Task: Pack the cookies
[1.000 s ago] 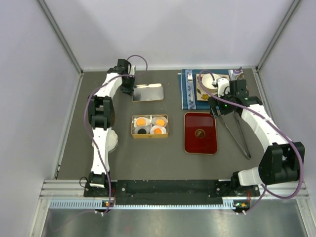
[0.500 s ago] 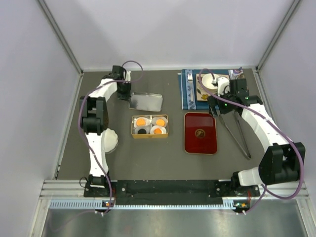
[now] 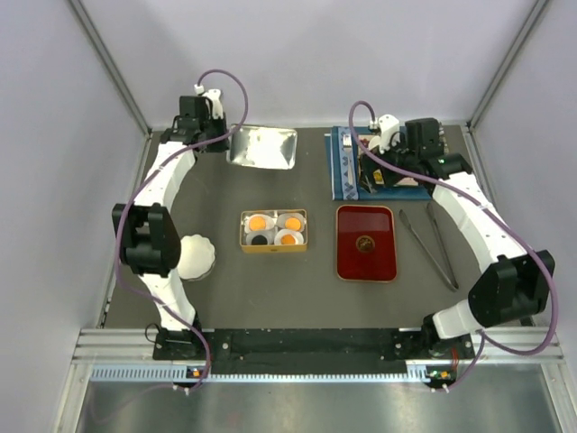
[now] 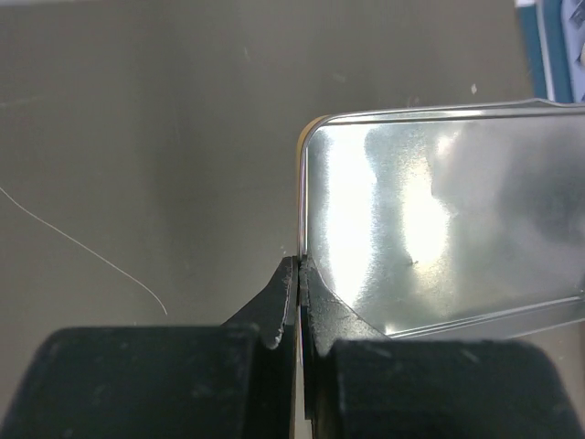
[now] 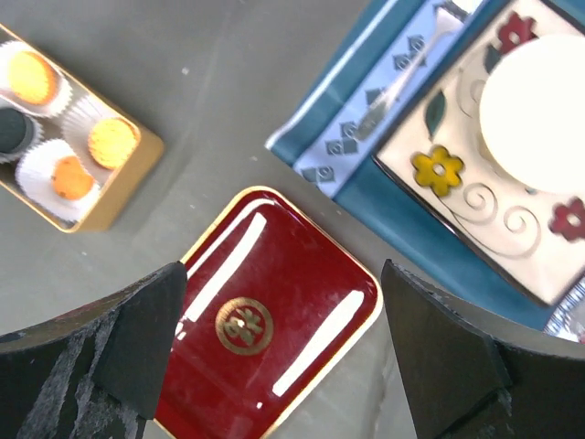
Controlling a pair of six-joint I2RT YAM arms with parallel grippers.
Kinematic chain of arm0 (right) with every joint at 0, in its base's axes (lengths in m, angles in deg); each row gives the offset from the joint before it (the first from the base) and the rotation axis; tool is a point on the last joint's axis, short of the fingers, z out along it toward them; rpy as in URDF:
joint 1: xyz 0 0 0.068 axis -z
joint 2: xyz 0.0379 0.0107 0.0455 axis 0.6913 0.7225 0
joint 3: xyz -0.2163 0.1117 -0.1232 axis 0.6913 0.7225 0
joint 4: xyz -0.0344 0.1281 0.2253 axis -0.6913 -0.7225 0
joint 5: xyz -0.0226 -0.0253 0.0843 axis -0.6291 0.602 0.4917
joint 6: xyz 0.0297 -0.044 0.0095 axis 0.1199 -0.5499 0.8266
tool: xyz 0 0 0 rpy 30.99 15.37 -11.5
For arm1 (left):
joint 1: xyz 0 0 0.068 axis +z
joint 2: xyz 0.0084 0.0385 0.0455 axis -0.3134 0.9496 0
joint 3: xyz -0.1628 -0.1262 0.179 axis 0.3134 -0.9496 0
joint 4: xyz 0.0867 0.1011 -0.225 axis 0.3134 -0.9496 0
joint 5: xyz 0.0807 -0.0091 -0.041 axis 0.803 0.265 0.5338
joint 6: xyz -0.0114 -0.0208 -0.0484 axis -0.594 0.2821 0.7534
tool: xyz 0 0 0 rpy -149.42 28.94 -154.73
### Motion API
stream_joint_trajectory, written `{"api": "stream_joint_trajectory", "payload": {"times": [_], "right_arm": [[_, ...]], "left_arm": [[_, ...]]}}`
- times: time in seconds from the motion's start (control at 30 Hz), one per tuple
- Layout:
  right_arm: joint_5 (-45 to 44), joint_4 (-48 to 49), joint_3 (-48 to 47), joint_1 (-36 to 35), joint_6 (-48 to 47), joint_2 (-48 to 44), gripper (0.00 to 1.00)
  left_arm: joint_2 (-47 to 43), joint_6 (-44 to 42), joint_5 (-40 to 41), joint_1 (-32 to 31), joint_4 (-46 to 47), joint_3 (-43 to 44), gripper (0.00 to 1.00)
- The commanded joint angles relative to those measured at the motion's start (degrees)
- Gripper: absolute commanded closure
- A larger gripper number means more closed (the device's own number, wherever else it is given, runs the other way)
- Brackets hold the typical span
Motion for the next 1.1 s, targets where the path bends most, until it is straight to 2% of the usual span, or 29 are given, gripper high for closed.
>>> {"api": "stream_joint_trajectory", "payload": {"times": [0.0, 0.23, 0.33, 0.77, 0.97, 1.07], "right_arm": [[6.0, 1.7, -6.8, -2.7, 2.9, 3.9, 0.11], [13.3, 5.1, -15.0, -5.1, 9.1, 11.2, 0.11], [14.0, 8.1, -16.8, -6.8, 12.3, 13.1, 0.11], [16.9, 10.7, -25.5, -14.7, 17.0, 22.0, 0.12], [19.2, 11.2, -27.1, -17.0, 17.5, 23.5, 0.17], [19.7, 11.2, -27.1, -17.7, 17.3, 23.6, 0.25]], "left_arm": [[-5.5, 3.9, -1.7, 0.2, 4.7, -1.3, 1.0], [-11.9, 7.0, -4.2, -0.2, 6.8, -7.3, 1.0], [-15.2, 7.6, -3.9, -0.3, 9.2, -11.6, 1.0], [-29.5, 8.9, -4.8, -2.1, 14.2, -24.5, 1.0], [-34.2, 9.5, -5.1, -3.1, 16.1, -29.2, 1.0], [-36.5, 10.0, -5.5, -3.4, 17.2, -31.7, 1.0]]}}
